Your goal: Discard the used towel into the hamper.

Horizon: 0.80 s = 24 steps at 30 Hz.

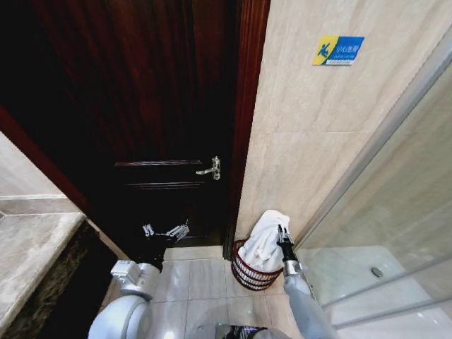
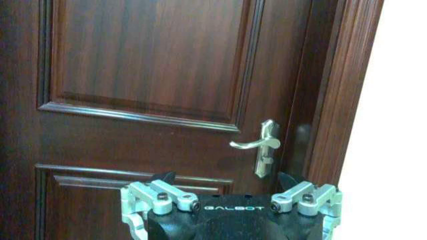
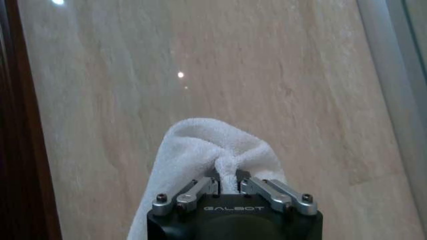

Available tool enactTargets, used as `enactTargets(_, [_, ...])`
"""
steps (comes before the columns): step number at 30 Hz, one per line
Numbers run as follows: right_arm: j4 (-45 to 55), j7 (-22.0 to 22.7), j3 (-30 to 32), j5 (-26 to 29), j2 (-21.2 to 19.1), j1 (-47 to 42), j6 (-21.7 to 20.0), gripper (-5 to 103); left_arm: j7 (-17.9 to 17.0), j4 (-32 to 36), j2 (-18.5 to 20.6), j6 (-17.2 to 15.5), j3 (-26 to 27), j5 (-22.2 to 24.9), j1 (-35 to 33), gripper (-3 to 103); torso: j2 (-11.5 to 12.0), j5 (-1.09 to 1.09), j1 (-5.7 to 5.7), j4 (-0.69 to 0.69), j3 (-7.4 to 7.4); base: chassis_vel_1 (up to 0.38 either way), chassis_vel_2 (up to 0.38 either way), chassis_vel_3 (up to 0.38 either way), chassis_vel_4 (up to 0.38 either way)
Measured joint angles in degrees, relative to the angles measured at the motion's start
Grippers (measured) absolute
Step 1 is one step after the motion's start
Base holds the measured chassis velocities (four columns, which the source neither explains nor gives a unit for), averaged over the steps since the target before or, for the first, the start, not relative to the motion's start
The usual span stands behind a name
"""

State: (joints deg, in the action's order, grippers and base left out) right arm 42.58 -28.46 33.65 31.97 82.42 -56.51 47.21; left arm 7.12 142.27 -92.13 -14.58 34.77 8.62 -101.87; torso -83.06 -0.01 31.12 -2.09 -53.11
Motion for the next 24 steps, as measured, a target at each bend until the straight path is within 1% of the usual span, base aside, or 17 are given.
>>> enactTargets(2, [-1.67,0.47,0.14,-0.92,-0.12,0.10,0.01,13,0.00,0.00,0.00,0.00,0.00,0.00,0.00,100,0.00,0.01,0.00,0.00,0.00,0.000,0.000,0.000,0.000])
enactTargets(8, [-4.38,0.68,0.43,-1.31,0.00,0.23,0.01,13,0.00,0.00,0.00,0.00,0.00,0.00,0.00,100,0.00,0.01,0.00,0.01,0.00,0.000,0.000,0.000,0.000])
enactTargets(16, [-6.22,0.83,0.52,-2.98,0.41,0.07,0.01,13,0.00,0.00,0.00,0.00,0.00,0.00,0.00,100,0.00,0.01,0.00,0.00,0.00,0.000,0.000,0.000,0.000])
enactTargets(20, [-7.52,1.27,0.70,-4.62,0.42,0.03,0.01,13,0.00,0.00,0.00,0.00,0.00,0.00,0.00,100,0.00,0.00,0.00,0.00,0.00,0.000,0.000,0.000,0.000])
enactTargets(22, [-8.02,2.89,0.87,-6.77,0.58,-0.43,0.01,13,0.00,0.00,0.00,0.00,0.00,0.00,0.00,100,0.00,0.01,0.00,0.00,0.00,0.000,0.000,0.000,0.000])
enactTargets(24, [-8.19,3.55,0.89,-8.22,0.61,-0.97,0.01,13,0.00,0.00,0.00,0.00,0.00,0.00,0.00,100,0.00,0.00,-0.01,0.01,0.00,0.000,0.000,0.000,0.000])
